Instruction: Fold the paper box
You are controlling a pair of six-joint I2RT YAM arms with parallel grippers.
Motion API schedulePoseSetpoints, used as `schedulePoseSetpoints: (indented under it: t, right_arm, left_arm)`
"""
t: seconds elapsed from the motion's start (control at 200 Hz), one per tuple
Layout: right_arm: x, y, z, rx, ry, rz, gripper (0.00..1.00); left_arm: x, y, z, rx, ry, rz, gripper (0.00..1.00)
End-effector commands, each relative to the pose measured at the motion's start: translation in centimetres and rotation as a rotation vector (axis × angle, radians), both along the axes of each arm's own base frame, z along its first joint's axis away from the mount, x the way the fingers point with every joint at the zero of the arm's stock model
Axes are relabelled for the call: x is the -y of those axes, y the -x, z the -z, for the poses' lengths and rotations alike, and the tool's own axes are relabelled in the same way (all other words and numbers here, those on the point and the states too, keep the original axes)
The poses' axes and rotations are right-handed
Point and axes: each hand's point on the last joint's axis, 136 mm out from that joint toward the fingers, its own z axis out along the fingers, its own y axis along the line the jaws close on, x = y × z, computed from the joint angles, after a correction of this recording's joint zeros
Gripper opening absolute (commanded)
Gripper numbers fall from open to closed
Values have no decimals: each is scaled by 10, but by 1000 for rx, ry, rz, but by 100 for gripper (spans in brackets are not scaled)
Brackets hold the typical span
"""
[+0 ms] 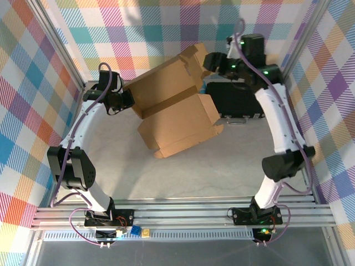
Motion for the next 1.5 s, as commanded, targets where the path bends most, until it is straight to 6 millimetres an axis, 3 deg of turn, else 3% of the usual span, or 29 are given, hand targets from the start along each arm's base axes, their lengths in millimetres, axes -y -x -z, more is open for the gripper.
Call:
schedulePoseSetpoints:
  t: [0.0, 0.095, 0.275, 0.58, 0.775, 0.915, 1.205, 1.275, 1.445, 1.49]
  right_arm:
    - [24, -7, -15, 160, 76, 1, 62]
    - [32, -19, 1, 252, 211, -65, 61]
    - [18, -34, 38, 325, 320, -267, 65]
    - [5, -55, 54, 358, 386, -311, 67]
    - [-10, -51, 65, 337, 355, -371, 63]
    - [-10, -59, 71, 323, 387, -338, 57]
    - [-13, -75, 75, 322, 544, -214, 31]
    - [-12, -78, 72, 325, 583, -167, 22]
    - [-14, -74, 57, 352, 646, -99, 15]
    - [-16, -72, 53, 364, 669, -78, 6]
  left_arm:
    - [9, 3, -13, 7, 25, 49, 0]
    - [12, 4, -12, -7, 27, 70, 0]
    - [15, 8, -9, -31, 38, 95, 0]
    - [25, 16, 6, -95, 86, 131, 0]
    - [29, 16, 13, -128, 118, 141, 0]
    - [31, 13, 14, -131, 129, 145, 0]
    - [35, 9, 17, -140, 162, 140, 0]
    - [34, 8, 18, -143, 160, 135, 0]
    - [29, 8, 18, -145, 177, 111, 0]
    - [29, 8, 18, -148, 183, 103, 0]
